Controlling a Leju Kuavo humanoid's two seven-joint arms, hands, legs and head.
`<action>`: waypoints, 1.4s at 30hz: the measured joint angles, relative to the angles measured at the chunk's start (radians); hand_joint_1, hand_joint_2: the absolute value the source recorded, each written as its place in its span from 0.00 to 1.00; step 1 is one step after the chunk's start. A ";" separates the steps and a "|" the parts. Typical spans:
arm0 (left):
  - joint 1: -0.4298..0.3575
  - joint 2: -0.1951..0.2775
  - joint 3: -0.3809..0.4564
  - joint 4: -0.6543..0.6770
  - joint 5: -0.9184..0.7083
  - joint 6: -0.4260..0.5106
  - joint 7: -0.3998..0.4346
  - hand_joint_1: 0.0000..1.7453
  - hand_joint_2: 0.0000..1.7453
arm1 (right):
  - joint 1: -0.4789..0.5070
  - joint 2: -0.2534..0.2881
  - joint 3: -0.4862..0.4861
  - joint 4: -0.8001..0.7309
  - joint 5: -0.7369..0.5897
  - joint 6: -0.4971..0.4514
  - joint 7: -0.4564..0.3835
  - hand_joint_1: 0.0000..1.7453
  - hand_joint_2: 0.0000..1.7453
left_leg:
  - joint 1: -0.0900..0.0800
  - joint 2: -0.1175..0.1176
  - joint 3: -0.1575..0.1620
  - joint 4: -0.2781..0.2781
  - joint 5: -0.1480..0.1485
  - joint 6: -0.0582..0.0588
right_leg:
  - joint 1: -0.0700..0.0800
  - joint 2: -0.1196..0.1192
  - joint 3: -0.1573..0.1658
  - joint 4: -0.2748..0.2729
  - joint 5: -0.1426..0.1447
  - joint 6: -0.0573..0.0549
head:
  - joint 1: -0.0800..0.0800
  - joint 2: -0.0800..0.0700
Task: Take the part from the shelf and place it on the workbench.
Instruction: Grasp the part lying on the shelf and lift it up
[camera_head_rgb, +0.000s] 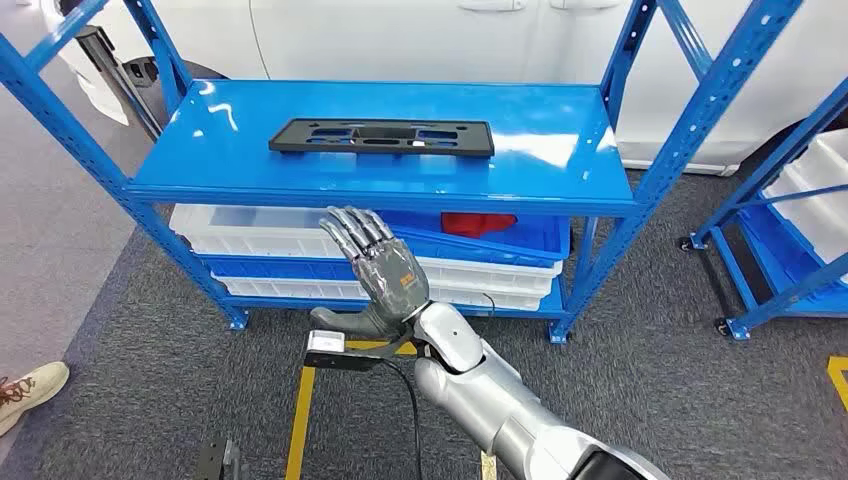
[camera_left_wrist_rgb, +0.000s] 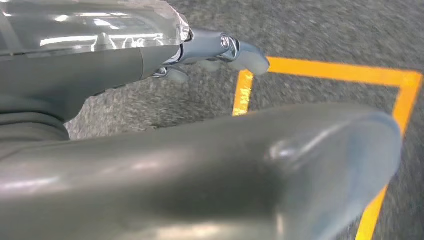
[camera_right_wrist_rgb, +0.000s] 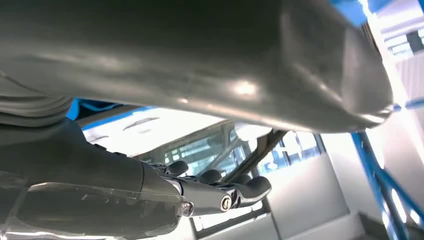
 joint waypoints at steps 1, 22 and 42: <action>0.002 0.000 0.000 0.000 0.000 0.000 0.000 0.00 0.00 | -0.002 0.002 0.000 0.002 0.000 -0.001 -0.001 0.00 0.00 | 0.002 -0.001 0.007 -0.003 -0.002 0.003 | -0.001 0.000 -0.007 0.014 0.002 0.001 | 0.000 0.000; 0.024 0.001 0.024 0.010 -0.003 0.032 -0.008 0.00 0.00 | -0.009 0.039 -0.057 0.077 -0.209 0.042 -0.071 0.00 1.00 | 0.011 -0.009 0.019 0.282 -0.229 -0.046 | 0.004 0.015 -0.135 -0.015 0.128 -0.047 | 0.000 0.000; 0.024 -0.001 0.031 0.014 -0.068 0.031 0.009 0.00 0.00 | 0.077 -0.022 -0.236 -0.011 -0.161 -0.064 -0.049 0.00 1.00 | 0.008 -0.008 0.008 0.000 0.006 0.004 | 0.004 0.005 -0.137 0.078 0.050 -0.004 | 0.000 0.000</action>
